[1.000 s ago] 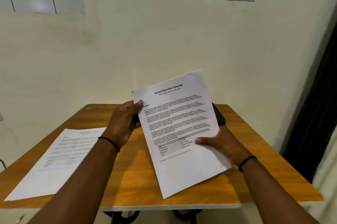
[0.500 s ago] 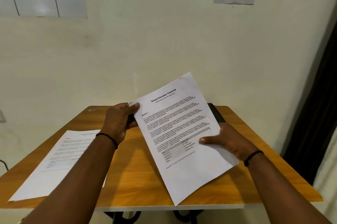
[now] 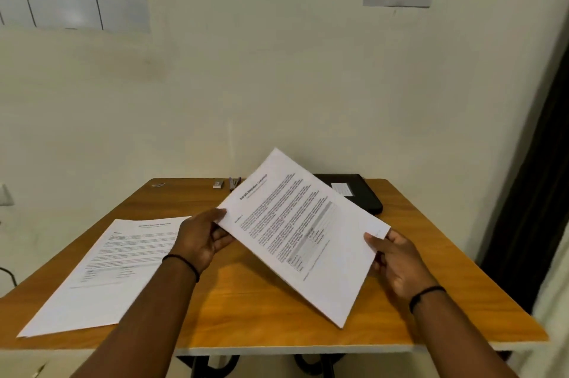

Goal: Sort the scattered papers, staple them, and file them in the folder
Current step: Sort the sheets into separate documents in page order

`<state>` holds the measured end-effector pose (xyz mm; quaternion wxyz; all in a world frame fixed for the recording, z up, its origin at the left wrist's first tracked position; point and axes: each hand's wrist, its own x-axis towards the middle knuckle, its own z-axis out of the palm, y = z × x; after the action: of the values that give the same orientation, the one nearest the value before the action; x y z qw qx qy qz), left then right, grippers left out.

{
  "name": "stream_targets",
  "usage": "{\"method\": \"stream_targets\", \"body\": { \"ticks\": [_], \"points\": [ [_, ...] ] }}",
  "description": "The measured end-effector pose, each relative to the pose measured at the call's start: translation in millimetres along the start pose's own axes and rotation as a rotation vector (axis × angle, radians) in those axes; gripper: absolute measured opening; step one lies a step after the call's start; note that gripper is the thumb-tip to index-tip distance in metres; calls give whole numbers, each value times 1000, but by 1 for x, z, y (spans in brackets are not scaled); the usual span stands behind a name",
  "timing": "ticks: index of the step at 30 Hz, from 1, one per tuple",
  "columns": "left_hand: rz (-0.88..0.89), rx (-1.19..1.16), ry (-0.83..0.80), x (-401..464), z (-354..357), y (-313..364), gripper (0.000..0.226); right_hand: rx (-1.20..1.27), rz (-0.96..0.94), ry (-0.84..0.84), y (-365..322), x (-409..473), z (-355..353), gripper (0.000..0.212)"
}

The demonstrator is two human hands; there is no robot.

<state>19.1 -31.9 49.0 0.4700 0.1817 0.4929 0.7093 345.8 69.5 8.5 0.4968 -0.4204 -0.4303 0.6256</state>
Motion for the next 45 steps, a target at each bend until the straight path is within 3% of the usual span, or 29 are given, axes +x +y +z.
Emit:
{"method": "stream_targets", "body": {
  "ticks": [3,6,8,11,13,15,17,19,21,24,30,33,35,39,45],
  "points": [
    [-249,323,-67,8,-12,-1,12,-195,14,82,9,9,-7,33],
    [-392,544,-96,16,-21,-9,28,-542,-95,140,13,14,-4,33],
    [-436,611,-118,22,-23,-17,35,-830,-177,209,18,16,4,38],
    [-426,626,-101,26,-21,-25,35,-1282,-292,383,25,14,17,65],
    [-412,613,-78,32,-20,-27,33,-1439,-503,446,26,10,28,68],
    [-414,610,-63,35,-18,-28,33,-1350,-738,294,26,0,48,47],
    [-408,610,-72,39,-17,-28,30,-1217,-749,-10,27,-12,76,38],
    [-415,595,-121,41,-14,-26,19,-1330,-664,-279,32,-20,104,55],
    [-429,574,-181,45,-11,-23,12,-1531,-679,-408,38,-20,126,70],
    [-437,561,-236,54,-10,-19,14,-1663,-727,-462,39,-16,144,73],
    [-526,475,-379,73,-15,-18,23,-1693,-979,-533,58,-10,148,40],
    [-553,563,-452,85,-10,-18,28,-1625,-1167,-461,78,-3,143,26],
    [-528,600,-446,91,-2,-17,31,-1584,-1256,-420,87,1,139,28],
    [-435,528,-399,104,3,-27,26,-1594,-1258,-414,93,7,139,40],
    [-404,270,-450,109,-15,-28,25,-1660,-1224,-451,92,9,151,39]
  ]
}}
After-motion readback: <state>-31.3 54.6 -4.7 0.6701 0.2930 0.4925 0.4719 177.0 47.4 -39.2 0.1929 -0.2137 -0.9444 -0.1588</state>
